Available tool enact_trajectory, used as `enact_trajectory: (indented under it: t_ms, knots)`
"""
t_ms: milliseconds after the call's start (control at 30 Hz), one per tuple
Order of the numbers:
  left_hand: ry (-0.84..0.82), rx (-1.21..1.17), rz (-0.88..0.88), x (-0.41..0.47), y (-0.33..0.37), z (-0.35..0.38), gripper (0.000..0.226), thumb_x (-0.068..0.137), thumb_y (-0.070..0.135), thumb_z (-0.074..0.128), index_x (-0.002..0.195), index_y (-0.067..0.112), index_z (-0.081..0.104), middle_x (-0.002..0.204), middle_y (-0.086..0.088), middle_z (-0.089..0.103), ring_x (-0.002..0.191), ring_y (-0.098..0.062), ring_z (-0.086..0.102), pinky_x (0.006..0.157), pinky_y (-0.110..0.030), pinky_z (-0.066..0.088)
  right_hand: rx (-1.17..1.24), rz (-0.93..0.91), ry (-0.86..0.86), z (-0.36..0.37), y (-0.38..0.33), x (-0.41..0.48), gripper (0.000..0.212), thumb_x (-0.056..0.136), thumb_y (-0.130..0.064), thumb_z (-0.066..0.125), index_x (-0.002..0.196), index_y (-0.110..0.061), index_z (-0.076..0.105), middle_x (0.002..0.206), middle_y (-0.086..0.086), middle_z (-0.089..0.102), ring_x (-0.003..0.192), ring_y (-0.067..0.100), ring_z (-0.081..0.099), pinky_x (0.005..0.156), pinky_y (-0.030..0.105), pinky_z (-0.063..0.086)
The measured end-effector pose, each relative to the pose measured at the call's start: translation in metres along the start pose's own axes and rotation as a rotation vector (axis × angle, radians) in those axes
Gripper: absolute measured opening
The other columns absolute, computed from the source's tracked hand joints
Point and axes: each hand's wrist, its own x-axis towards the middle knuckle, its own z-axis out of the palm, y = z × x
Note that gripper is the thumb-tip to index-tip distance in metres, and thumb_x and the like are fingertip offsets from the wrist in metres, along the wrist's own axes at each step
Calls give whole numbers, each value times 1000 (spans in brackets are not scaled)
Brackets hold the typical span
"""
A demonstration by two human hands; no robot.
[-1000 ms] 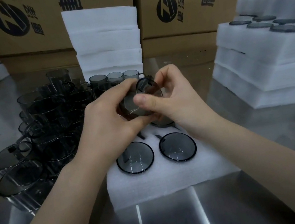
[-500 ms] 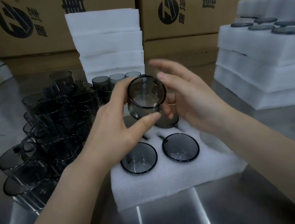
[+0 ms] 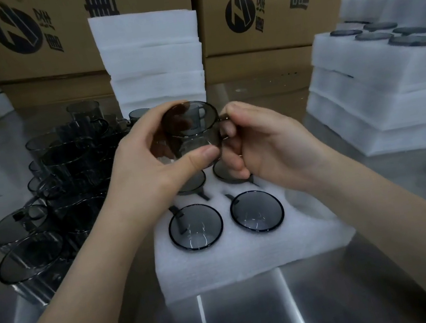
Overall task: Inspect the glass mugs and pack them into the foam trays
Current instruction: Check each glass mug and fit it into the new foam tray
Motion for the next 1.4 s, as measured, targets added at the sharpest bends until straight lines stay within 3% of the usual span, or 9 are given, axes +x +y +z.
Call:
enact_trajectory:
  t_ms: [167, 333, 533, 767, 900, 1100, 1267, 1333, 1400]
  knots:
    - [0, -151, -20, 1, 1, 0, 48, 70, 23, 76, 116, 22, 62, 108, 6, 69, 105, -7, 65, 89, -21, 49, 28, -38, -104, -3, -2, -4, 25, 96, -28, 40, 79, -11, 47, 64, 1, 45, 54, 16, 42, 47, 25, 34]
    - [-43, -381, -100, 2, -6, -2, 51, 77, 30, 72, 119, 3, 63, 116, -19, 67, 111, -33, 64, 96, -45, 51, 54, -86, -163, -5, -2, -3, 21, 90, -28, 49, 83, -14, 64, 67, 1, 44, 49, 13, 47, 45, 23, 35]
    - [-45, -506, -244, 3, -11, -2, 40, 87, 36, 57, 111, 5, 67, 105, -9, 73, 95, -19, 70, 69, -27, 56, -176, -177, -60, -5, 2, -2, 24, 93, -18, 51, 86, -24, 74, 63, -2, 51, 45, 13, 49, 44, 21, 37]
    - [-56, -512, -204, 3, -10, 1, 32, 83, 32, 62, 107, 13, 69, 103, -4, 73, 94, -16, 69, 70, -25, 55, -128, -144, -24, -3, 2, 1, 34, 95, -24, 43, 74, -24, 71, 57, -4, 37, 46, 13, 43, 51, 22, 33]
    - [-42, -430, -172, 3, -10, 2, 43, 79, 21, 65, 119, 7, 63, 113, -12, 70, 109, -25, 65, 88, -35, 52, -82, -56, -8, -5, -1, 2, 43, 94, -39, 40, 61, -23, 63, 57, -3, 31, 48, 14, 41, 53, 25, 36]
    - [-48, -179, -84, -2, -4, 6, 57, 70, 22, 80, 124, 21, 61, 114, 6, 71, 111, -5, 63, 94, -31, 52, -278, 29, 144, -7, 3, 2, 63, 80, -68, 47, 39, -21, 44, 50, 6, 32, 47, 20, 40, 58, 27, 37]
    - [-10, -341, -125, 0, -5, 4, 51, 76, 18, 68, 126, 18, 57, 108, 5, 72, 108, -10, 66, 88, -24, 52, -71, -109, 167, -4, 3, 2, 34, 89, -46, 56, 70, -19, 64, 54, 1, 44, 44, 15, 45, 48, 25, 41]
    - [-4, -381, -139, 0, -5, 4, 58, 78, 17, 66, 134, 15, 50, 119, -2, 68, 109, -14, 66, 88, -26, 52, -114, -151, 204, -3, 4, 2, 12, 88, -31, 63, 92, -20, 63, 72, 6, 56, 55, 14, 49, 48, 23, 43]
    - [4, -370, -113, -1, -4, 4, 60, 80, 16, 66, 137, 15, 47, 128, -5, 62, 108, -14, 67, 87, -28, 54, -128, -99, 180, -4, 5, 3, 24, 92, -30, 60, 113, -19, 60, 99, 11, 63, 75, 21, 57, 56, 26, 50]
